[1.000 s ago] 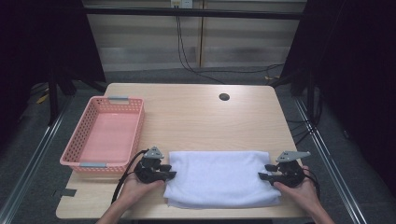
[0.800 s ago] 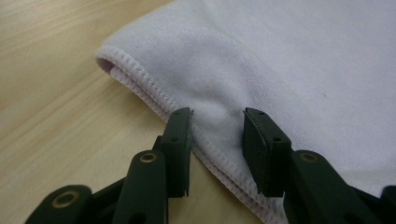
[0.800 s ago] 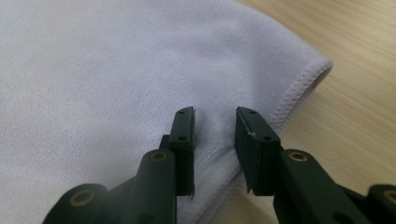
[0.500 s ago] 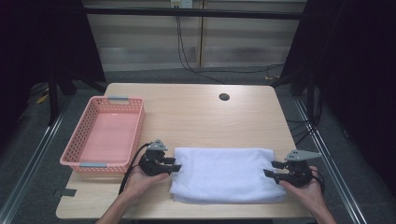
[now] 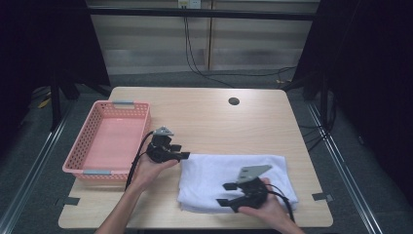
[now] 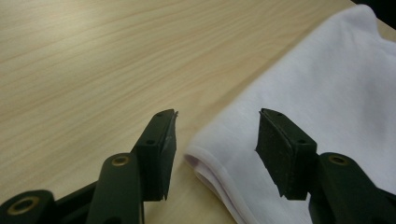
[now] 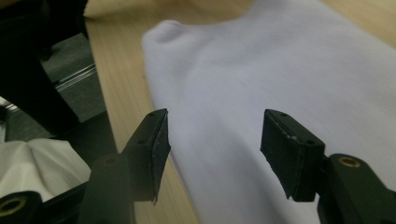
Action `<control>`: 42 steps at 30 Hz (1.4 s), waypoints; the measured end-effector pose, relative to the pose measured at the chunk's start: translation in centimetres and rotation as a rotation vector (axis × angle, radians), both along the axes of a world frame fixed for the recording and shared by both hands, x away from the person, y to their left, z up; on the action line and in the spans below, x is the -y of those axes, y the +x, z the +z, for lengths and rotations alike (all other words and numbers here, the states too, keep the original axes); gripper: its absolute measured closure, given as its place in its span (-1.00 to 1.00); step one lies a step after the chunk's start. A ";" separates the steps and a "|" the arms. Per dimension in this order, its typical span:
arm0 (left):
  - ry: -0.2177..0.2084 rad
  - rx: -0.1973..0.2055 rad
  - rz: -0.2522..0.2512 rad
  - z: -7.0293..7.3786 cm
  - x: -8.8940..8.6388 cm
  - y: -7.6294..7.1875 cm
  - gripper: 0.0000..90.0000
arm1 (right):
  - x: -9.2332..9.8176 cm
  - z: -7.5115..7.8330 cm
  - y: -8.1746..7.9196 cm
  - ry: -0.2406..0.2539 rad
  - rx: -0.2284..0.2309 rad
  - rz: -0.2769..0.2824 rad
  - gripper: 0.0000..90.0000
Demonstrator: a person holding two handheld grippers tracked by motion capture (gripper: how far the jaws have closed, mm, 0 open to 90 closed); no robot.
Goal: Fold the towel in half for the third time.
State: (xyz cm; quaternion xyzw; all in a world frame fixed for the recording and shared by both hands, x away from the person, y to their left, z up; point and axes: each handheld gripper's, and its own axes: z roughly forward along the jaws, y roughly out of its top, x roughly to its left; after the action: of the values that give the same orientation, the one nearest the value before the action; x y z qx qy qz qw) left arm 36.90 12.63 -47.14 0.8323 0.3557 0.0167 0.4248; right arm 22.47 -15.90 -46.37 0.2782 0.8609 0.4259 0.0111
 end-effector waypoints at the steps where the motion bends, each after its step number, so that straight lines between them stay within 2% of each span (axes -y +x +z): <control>1: -0.005 -0.006 0.013 -0.4 0.0 0.4 0.04 | -1.3 -0.2 0.4 0.010 -0.013 0.022 -0.05; 3: 0.006 -0.010 0.009 -0.6 0.0 0.5 0.03 | -3.8 -0.5 1.1 0.003 -0.016 0.066 -0.06; 5: 0.006 -0.014 0.010 -1.0 0.0 0.3 0.03 | -6.0 -1.0 1.9 0.004 -0.042 0.109 -0.09; 8: 0.016 -0.022 0.002 -1.3 0.0 0.1 0.01 | -8.4 -2.0 2.4 -0.010 -0.060 0.139 -0.09; 10: 0.021 -0.025 -0.002 -1.3 -0.1 0.2 0.00 | -9.5 -2.7 2.3 -0.027 -0.024 0.138 -0.06; 14: 0.013 -0.029 0.000 -1.3 -0.4 0.2 0.00 | -9.7 -3.3 2.0 -0.033 -0.029 0.155 -0.11; 16: 0.013 -0.028 0.011 -1.4 -0.4 0.3 -0.01 | -9.8 -3.4 1.6 -0.059 0.011 0.159 -0.11; 17: 0.013 -0.028 0.011 -1.4 -0.4 0.3 -0.01 | -9.8 -3.4 1.6 -0.059 0.011 0.159 -0.11; 18: 0.026 -0.025 0.014 -1.4 -0.4 0.3 -0.01 | -9.9 -3.5 1.3 -0.076 0.045 0.164 -0.10; 19: 0.038 -0.028 0.017 -1.5 -0.3 0.3 -0.03 | -10.2 -3.5 0.7 -0.117 0.112 0.174 -0.10; 21: 0.032 -0.030 0.018 -1.6 -0.2 0.3 -0.05 | -10.3 -3.6 0.6 -0.125 0.126 0.172 -0.09; 22: 0.024 -0.042 0.025 -1.7 -0.1 0.4 -0.06 | -10.4 -3.5 0.4 -0.148 0.156 0.168 0.06; 23: 0.029 -0.038 0.019 -1.7 -0.1 0.4 -0.07 | -10.4 -3.5 0.4 -0.153 0.166 0.165 0.11; 24: 0.029 -0.038 0.019 -1.7 -0.1 0.4 -0.07 | -10.4 -3.5 0.4 -0.153 0.166 0.165 0.11; 26: 0.033 -0.035 0.007 -2.0 0.2 0.3 -0.10 | -10.2 -3.5 0.4 -0.157 0.173 0.146 0.29; 27: 0.033 -0.035 0.007 -2.0 0.2 0.3 -0.11 | -10.2 -3.5 0.4 -0.157 0.173 0.146 0.29; 29: 0.057 -0.042 -0.008 -2.2 0.5 0.2 -0.11 | -10.1 -3.6 0.5 -0.149 0.174 0.124 0.41; 30: 0.062 -0.051 -0.042 -2.4 1.0 0.1 -0.02 | -9.9 -3.5 0.8 -0.135 0.152 0.093 0.54; 31: 0.064 -0.057 -0.067 -2.5 1.1 -0.1 0.13 | -9.8 -3.5 1.0 -0.123 0.137 0.091 0.57; 33: 0.079 -0.036 -0.084 -2.2 1.2 -0.3 0.39 | -9.4 -3.4 1.2 -0.090 0.103 0.085 0.69; 34: 0.067 -0.041 -0.092 -2.2 1.2 -0.3 0.59 | -9.0 -3.3 1.4 -0.062 0.080 0.080 0.70; 36: 0.034 -0.061 -0.097 -2.1 0.9 -0.1 0.77 | -8.7 -3.1 1.4 -0.046 0.072 0.073 0.72; 37: 0.034 -0.061 -0.097 -2.1 0.9 -0.1 0.80 | -8.7 -3.1 1.4 -0.046 0.072 0.073 0.72; 39: -0.032 -0.092 -0.080 -1.9 0.5 0.1 0.82 | -8.6 -2.1 1.3 -0.034 0.083 0.065 0.72; 41: -0.047 -0.091 -0.086 -1.6 0.3 0.1 0.83 | -8.6 -1.9 1.3 -0.023 0.087 0.065 0.72; 42: -0.091 -0.092 -0.061 -0.9 0.1 0.1 0.83 | -8.3 -1.1 1.4 -0.008 0.089 0.060 0.73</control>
State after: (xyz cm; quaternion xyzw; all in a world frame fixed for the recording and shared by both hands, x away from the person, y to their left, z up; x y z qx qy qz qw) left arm 37.01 12.50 -48.03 0.8225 0.3495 -0.0507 0.4458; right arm 23.83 -7.58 -47.44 0.2331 0.8691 0.4347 0.0379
